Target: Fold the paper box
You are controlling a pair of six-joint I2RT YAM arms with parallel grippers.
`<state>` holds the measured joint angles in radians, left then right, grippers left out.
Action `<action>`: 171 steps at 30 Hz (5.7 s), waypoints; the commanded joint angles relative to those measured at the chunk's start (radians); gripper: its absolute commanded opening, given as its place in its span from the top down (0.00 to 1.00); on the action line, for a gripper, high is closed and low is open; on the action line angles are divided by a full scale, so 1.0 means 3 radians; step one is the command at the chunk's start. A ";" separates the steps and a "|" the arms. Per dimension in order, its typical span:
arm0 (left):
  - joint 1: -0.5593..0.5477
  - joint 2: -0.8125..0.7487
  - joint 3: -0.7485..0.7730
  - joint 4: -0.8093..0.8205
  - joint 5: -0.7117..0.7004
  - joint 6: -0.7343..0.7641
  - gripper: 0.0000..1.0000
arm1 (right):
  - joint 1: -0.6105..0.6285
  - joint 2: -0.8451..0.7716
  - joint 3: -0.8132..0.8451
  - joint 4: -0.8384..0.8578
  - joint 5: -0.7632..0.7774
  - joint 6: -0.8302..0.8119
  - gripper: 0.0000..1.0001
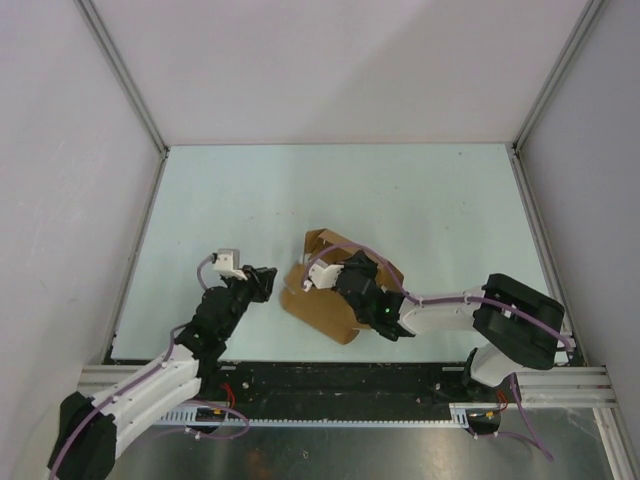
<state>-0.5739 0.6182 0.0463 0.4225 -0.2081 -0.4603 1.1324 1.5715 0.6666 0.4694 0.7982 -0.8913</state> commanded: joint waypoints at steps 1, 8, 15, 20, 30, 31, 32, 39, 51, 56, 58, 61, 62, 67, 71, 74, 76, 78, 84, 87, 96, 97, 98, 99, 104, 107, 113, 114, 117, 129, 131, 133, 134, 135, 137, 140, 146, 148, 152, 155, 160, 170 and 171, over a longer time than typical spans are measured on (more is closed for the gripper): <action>-0.0009 0.0275 -0.0057 0.0697 -0.0073 0.0102 0.64 | -0.0154 -0.0130 0.0002 0.0229 0.0095 -0.0351 1.00; 0.0026 0.1359 0.0269 0.1418 0.0039 0.0358 0.67 | -0.0446 -0.0176 0.0007 0.0251 -0.0180 -0.0440 1.00; 0.0635 0.2280 0.0341 0.2589 0.1235 0.0343 0.65 | -0.0461 -0.0278 0.0002 0.0005 -0.0482 -0.0134 1.00; 0.0681 0.2668 0.0601 0.2779 0.1777 0.0496 0.56 | -0.0477 -0.0299 -0.0034 -0.0097 -0.0600 -0.0056 1.00; 0.0941 0.3625 0.0919 0.3428 0.2473 0.0364 0.27 | -0.0487 -0.0391 -0.0034 -0.0220 -0.0682 0.0051 1.00; 0.0957 0.3656 0.0899 0.3454 0.2463 0.0348 0.27 | -0.0492 -0.0396 -0.0029 -0.0225 -0.0682 0.0051 1.00; 0.0967 0.3671 0.0904 0.3490 0.2483 0.0338 0.27 | -0.0507 -0.0396 -0.0034 -0.0220 -0.0682 0.0046 1.00; 0.0967 0.3743 0.0980 0.3490 0.2330 0.0210 0.26 | -0.0630 -0.0340 -0.0034 -0.0128 -0.0774 0.0077 1.00; 0.0972 0.3820 0.1297 0.3133 0.2401 0.0169 0.30 | -0.0625 -0.0340 -0.0034 -0.0169 -0.0907 0.0169 1.00; 0.0937 0.3820 0.1415 0.2698 0.2340 0.0281 0.38 | -0.0605 -0.0345 -0.0034 -0.0205 -0.0943 0.0205 1.00; 0.0876 0.3799 0.1471 0.2479 0.2279 0.0353 0.40 | -0.0604 -0.0345 -0.0034 -0.0194 -0.0953 0.0210 1.00; 0.0814 0.3779 0.1502 0.2330 0.2151 0.0419 0.43 | -0.0599 -0.0345 -0.0034 -0.0169 -0.0968 0.0210 1.00; 0.0814 0.3774 0.1482 0.2330 0.2090 0.0394 0.44 | -0.0599 -0.0345 -0.0034 -0.0169 -0.0968 0.0210 1.00; 0.0814 0.3758 0.1441 0.2324 0.2049 0.0379 0.47 | -0.0594 -0.0324 -0.0034 -0.0179 -0.0968 0.0215 1.00; 0.0804 0.3769 0.1431 0.2319 0.2125 0.0379 0.50 | -0.0604 -0.0324 -0.0034 -0.0194 -0.0963 0.0230 1.00; 0.0747 0.3779 0.1436 0.2319 0.2207 0.0440 0.53 | -0.0604 -0.0324 -0.0034 -0.0205 -0.0973 0.0235 1.00; 0.0681 0.3784 0.1451 0.2319 0.2284 0.0491 0.54 | -0.0604 -0.0324 -0.0034 -0.0210 -0.0979 0.0230 1.00; 0.0610 0.3779 0.1466 0.2319 0.2309 0.0527 0.55 | -0.0599 -0.0319 -0.0034 -0.0210 -0.0963 0.0230 1.00; 0.0538 0.3763 0.1451 0.2319 0.2366 0.0619 0.56 | -0.0559 -0.0248 -0.0034 -0.0205 -0.0887 0.0225 1.00; 0.0533 0.3763 0.1426 0.2324 0.2391 0.0639 0.56 | -0.0538 -0.0207 -0.0034 -0.0205 -0.0846 0.0184 1.00; 0.0527 0.3769 0.1390 0.2319 0.2289 0.0655 0.57 | -0.0512 -0.0125 -0.0034 -0.0154 -0.0631 0.0133 1.00; 0.0527 0.3769 0.1390 0.2319 0.2289 0.0650 0.57 | -0.0502 -0.0100 -0.0034 -0.0143 -0.0606 0.0113 1.00; 0.0527 0.3763 0.1385 0.2324 0.2274 0.0645 0.57 | -0.0497 -0.0084 -0.0034 -0.0128 -0.0580 0.0098 1.00; 0.0532 0.3763 0.1385 0.2319 0.2248 0.0639 0.57 | -0.0492 -0.0069 -0.0034 -0.0108 -0.0549 0.0077 1.00; 0.0573 0.3784 0.1359 0.2319 0.2248 0.0598 0.55 | -0.0497 -0.0008 -0.0034 -0.0061 -0.0513 0.0056 1.00; 0.0619 0.3799 0.1354 0.2319 0.2263 0.0573 0.54 | -0.0497 -0.0007 -0.0034 -0.0046 -0.0534 0.0072 1.00; 0.0716 0.3774 0.1313 0.2324 0.2304 0.0527 0.53 | -0.0507 -0.0018 -0.0034 -0.0061 -0.0549 0.0082 1.00; 0.0717 0.3769 0.1318 0.2324 0.2309 0.0527 0.53 | -0.0507 -0.0023 -0.0034 -0.0061 -0.0559 0.0087 1.00; 0.0722 0.3779 0.1323 0.2324 0.2325 0.0527 0.53 | -0.0507 -0.0023 -0.0029 -0.0061 -0.0564 0.0072 1.00; 0.0717 0.3881 0.1451 0.2324 0.2453 0.0511 0.55 | -0.0370 0.0233 -0.0034 0.0214 -0.0258 -0.0050 1.00; 0.0711 0.3886 0.1461 0.2324 0.2458 0.0517 0.55 | -0.0334 0.0325 -0.0034 0.0347 -0.0166 -0.0112 1.00; 0.0712 0.3896 0.1471 0.2324 0.2458 0.0532 0.55 | -0.0288 0.0396 -0.0034 0.0465 -0.0094 -0.0194 1.00; 0.0706 0.3891 0.1472 0.2324 0.2453 0.0537 0.55 | -0.0277 0.0417 -0.0034 0.0491 -0.0079 -0.0209 1.00; 0.0706 0.3896 0.1472 0.2324 0.2453 0.0537 0.55 | -0.0257 0.0427 -0.0029 0.0516 -0.0063 -0.0225 1.00; 0.0706 0.3906 0.1487 0.2324 0.2453 0.0542 0.55 | -0.0241 0.0458 -0.0034 0.0547 -0.0048 -0.0245 1.00; 0.0701 0.3922 0.1517 0.2319 0.2458 0.0542 0.55 | -0.0221 0.0458 -0.0034 0.0552 -0.0038 -0.0230 1.00; 0.0660 0.3947 0.1579 0.2319 0.2422 0.0558 0.56 | -0.0175 0.0412 -0.0034 0.0496 -0.0089 -0.0148 1.00; 0.0650 0.3953 0.1599 0.2319 0.2402 0.0568 0.56 | -0.0170 0.0386 -0.0034 0.0450 -0.0135 -0.0117 1.00; 0.0625 0.3947 0.1594 0.2309 0.2320 0.0608 0.57 | -0.0144 0.0356 -0.0034 0.0389 -0.0196 -0.0061 1.00; 0.0589 0.3937 0.1589 0.2294 0.2218 0.0654 0.55 | -0.0144 0.0330 -0.0034 0.0343 -0.0222 -0.0015 1.00; 0.0512 0.3912 0.1594 0.2227 0.2018 0.0752 0.45 | -0.0134 0.0299 -0.0034 0.0292 -0.0263 0.0041 1.00; 0.0487 0.3988 0.1717 0.2176 0.2074 0.0701 0.39 | -0.0119 0.0218 -0.0034 0.0128 -0.0395 0.0189 1.00; 0.0471 0.3988 0.1732 0.2171 0.2089 0.0701 0.38 | -0.0124 0.0218 -0.0034 0.0113 -0.0416 0.0200 1.00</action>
<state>-0.4187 1.8023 0.5175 1.0504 0.4191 -0.2611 1.0744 1.6516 0.6586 0.5728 0.7864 -0.9165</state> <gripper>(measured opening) 0.610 0.018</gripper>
